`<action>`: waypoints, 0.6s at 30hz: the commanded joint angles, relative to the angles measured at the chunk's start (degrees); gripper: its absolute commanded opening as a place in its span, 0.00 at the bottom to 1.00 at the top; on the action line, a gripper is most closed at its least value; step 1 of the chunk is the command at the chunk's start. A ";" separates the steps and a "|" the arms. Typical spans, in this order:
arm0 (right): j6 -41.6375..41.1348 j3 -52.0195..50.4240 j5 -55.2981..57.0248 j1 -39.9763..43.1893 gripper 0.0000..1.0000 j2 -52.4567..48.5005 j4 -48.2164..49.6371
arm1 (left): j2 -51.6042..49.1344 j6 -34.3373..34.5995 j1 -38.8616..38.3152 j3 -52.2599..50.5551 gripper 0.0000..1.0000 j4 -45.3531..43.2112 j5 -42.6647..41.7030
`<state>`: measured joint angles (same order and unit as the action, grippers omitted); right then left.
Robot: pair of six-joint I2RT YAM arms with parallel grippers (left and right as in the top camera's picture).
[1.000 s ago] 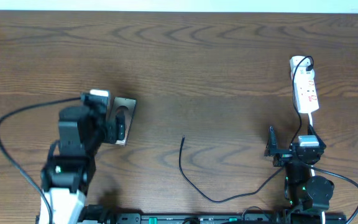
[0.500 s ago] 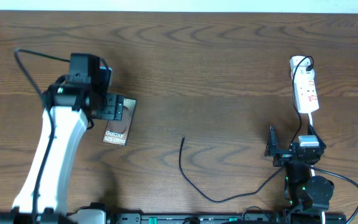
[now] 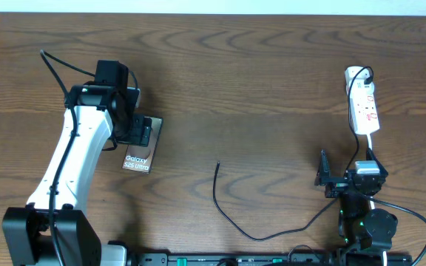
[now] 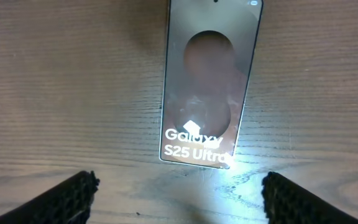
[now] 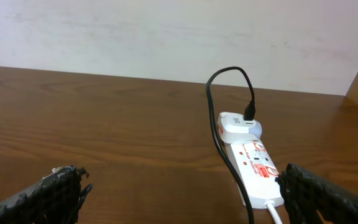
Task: Plug charger to phone and switch on socket
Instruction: 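Move the left gripper over the Galaxy S25 Ultra box and lower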
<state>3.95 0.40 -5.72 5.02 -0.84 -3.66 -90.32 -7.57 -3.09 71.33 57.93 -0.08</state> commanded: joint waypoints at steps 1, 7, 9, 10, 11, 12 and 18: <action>-0.70 -0.09 0.20 0.24 0.99 0.35 -0.24 | 0.22 -0.31 0.28 1.11 0.43 0.31 -1.01; -0.70 -0.09 0.20 0.24 0.99 0.35 -0.24 | 0.22 -0.28 0.28 1.11 0.98 0.28 -1.01; -0.70 -0.09 0.20 0.24 0.99 0.35 -0.24 | 0.22 0.26 0.28 1.11 0.98 0.35 -1.03; -0.70 -0.09 0.22 0.24 0.99 0.35 -0.24 | 0.22 1.07 0.28 1.11 0.98 0.39 -1.03; -0.72 -0.09 0.20 0.24 0.99 0.35 -0.24 | 0.22 2.01 0.28 1.11 0.98 0.39 -1.05; -0.70 -0.09 0.20 0.24 0.99 0.35 -0.24 | 0.22 2.82 0.28 1.11 0.98 0.39 -1.29; -0.70 -0.09 0.20 0.24 0.99 0.35 -0.24 | 0.15 2.91 0.28 0.44 0.98 0.50 -8.07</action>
<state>3.95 0.40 -5.72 5.02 -0.84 -3.66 -90.32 -5.76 -3.09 71.35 58.13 -4.32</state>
